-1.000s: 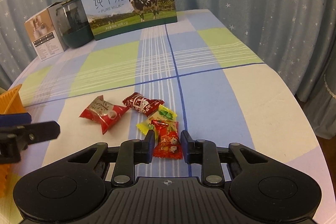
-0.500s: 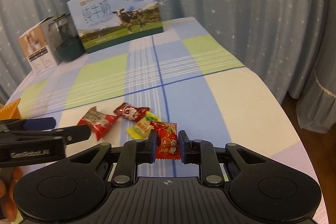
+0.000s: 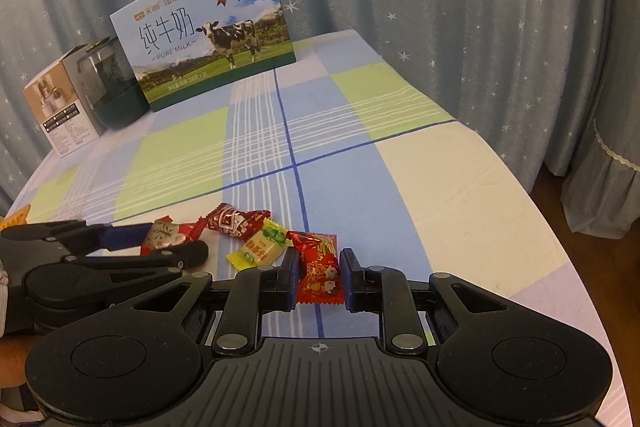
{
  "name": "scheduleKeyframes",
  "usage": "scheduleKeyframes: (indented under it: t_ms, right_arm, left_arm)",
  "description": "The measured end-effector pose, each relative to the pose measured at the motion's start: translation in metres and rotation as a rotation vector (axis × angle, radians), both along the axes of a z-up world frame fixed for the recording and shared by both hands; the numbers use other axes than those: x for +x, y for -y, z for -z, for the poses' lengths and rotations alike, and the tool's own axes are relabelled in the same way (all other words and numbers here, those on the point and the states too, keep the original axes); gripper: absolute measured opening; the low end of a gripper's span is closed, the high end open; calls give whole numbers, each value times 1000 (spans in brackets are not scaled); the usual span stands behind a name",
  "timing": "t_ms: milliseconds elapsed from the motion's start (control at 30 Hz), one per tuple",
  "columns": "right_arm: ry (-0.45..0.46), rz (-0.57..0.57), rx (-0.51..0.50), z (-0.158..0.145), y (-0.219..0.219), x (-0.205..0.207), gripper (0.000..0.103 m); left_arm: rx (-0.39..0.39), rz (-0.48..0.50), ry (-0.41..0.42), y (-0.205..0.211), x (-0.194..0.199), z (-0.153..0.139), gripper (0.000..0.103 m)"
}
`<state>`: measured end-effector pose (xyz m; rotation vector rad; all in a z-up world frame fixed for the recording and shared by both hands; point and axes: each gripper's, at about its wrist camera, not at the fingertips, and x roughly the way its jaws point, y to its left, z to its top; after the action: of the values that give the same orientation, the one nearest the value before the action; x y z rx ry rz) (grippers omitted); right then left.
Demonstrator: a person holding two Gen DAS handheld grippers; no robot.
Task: Organize snacks
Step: 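Grasp the large red-and-white packet with the left tool while the right tool grasps a red candy, then carry both snacks over the orange tray and lower them inside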
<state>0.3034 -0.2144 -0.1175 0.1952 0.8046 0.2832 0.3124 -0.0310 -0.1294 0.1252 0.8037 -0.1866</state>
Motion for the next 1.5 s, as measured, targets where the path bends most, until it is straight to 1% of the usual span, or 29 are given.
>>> scheduleKeyframes:
  t_ms: [100,333,467,633,900,1133,1300,1500]
  right_arm:
    - [3,-3,2,-1,-1,-1,21]
    - [7,-10,2,-5,-3,-9,21]
    - [20,-27,-8,-11,-6,-24,22]
    - [21,-32,-5,-17,-13,-58,22]
    - [16,-53,-27,-28,-27,-118,22]
    - [15,-63,-32,-46,-33,-167,22]
    - [34,-94,-43,-62,-44,-194,22]
    - [61,-125,-47,-77,-55,-213,22]
  left_arm:
    - [-2,0,-4,0,-8,-3,43]
    - [-35,-55,13,-5,-48,-16,42]
    - [-49,-80,28,-9,-74,-29,42]
    - [-81,-123,31,-23,-105,-45,42]
    - [-89,-156,35,-38,-156,-69,42]
    - [-102,-172,52,-48,-198,-91,42]
    - [-104,-175,70,-54,-222,-106,42]
    - [-98,-190,85,-65,-245,-120,42]
